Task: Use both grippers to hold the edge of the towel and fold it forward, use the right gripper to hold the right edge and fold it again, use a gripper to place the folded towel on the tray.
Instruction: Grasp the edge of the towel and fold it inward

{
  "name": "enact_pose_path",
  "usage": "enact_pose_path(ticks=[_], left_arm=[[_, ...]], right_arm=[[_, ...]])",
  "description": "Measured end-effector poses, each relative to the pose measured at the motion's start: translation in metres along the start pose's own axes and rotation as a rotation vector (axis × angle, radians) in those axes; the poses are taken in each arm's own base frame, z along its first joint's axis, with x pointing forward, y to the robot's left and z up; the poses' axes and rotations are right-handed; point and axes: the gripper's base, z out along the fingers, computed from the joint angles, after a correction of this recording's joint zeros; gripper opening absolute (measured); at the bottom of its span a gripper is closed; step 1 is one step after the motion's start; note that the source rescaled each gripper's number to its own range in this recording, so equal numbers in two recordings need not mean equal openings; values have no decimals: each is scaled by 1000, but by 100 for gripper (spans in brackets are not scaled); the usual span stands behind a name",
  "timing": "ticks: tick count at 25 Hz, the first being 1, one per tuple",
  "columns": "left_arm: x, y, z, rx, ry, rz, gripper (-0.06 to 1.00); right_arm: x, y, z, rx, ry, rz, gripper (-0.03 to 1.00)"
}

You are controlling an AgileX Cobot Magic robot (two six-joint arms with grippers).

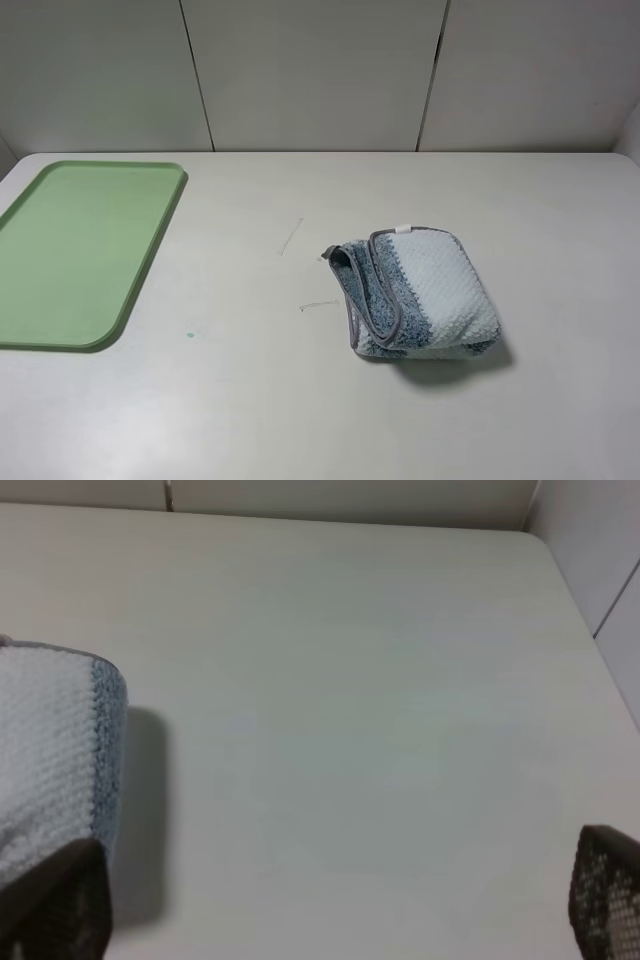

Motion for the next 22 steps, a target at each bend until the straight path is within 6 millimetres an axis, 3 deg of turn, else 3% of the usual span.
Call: enact_pose_path(ticks=[4,11,16,22], left_arm=[[-34,-6,14,84,18,51,100],[-87,-34,69,212,181,146,100],[-114,-77,114,301,261,232,100],[-120,-144,154,401,311,309,100]], right_arm=[[0,0,0,0,0,0,100],[0,0,0,0,0,0,100],[0,0,0,0,0,0,100],[0,0,0,0,0,1,100]])
